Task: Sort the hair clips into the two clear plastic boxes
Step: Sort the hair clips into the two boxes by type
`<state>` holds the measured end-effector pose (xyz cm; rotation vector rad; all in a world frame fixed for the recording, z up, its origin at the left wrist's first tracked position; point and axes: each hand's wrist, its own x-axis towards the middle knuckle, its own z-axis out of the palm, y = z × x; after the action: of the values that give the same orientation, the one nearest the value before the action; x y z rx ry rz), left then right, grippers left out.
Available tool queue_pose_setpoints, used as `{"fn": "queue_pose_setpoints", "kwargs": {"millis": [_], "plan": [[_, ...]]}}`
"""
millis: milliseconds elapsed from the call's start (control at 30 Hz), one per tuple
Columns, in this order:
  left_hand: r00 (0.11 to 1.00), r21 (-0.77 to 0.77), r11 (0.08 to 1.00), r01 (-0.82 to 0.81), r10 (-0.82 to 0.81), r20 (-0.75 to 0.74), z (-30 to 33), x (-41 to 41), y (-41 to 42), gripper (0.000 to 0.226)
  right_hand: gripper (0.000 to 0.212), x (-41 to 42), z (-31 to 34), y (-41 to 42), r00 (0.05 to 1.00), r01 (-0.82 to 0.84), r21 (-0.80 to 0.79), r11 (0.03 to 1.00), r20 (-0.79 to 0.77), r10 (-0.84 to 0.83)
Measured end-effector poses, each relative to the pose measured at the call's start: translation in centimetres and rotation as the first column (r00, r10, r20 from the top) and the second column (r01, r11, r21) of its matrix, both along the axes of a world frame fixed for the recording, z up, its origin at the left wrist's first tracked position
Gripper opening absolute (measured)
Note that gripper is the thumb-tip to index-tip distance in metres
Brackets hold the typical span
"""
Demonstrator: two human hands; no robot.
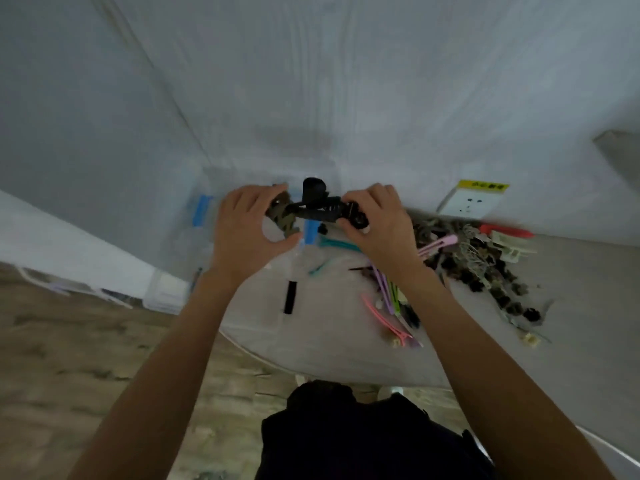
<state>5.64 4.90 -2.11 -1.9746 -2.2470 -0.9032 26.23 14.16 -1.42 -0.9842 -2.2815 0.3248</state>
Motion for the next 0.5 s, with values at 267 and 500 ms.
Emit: {"fn": "queue_pose_setpoints", "kwargs": {"millis": [267, 500], "plan": [[0.905, -0.293, 0.951, -0.101, 0.21, 0.37, -0.6, -6.9, -0.4, 0.07, 0.026, -6.0, 0.4, 0.8, 0.985, -0.102, 0.088, 0.991, 0.147, 0.088], [0.78, -0.284, 0.958, 0.035, 0.151, 0.607, -3.5, -8.9, 0.9, 0.069, 0.027, -10.0, 0.9, 0.6, 0.98, -0.092, -0.151, 0.984, 0.163, 0.116]]}}
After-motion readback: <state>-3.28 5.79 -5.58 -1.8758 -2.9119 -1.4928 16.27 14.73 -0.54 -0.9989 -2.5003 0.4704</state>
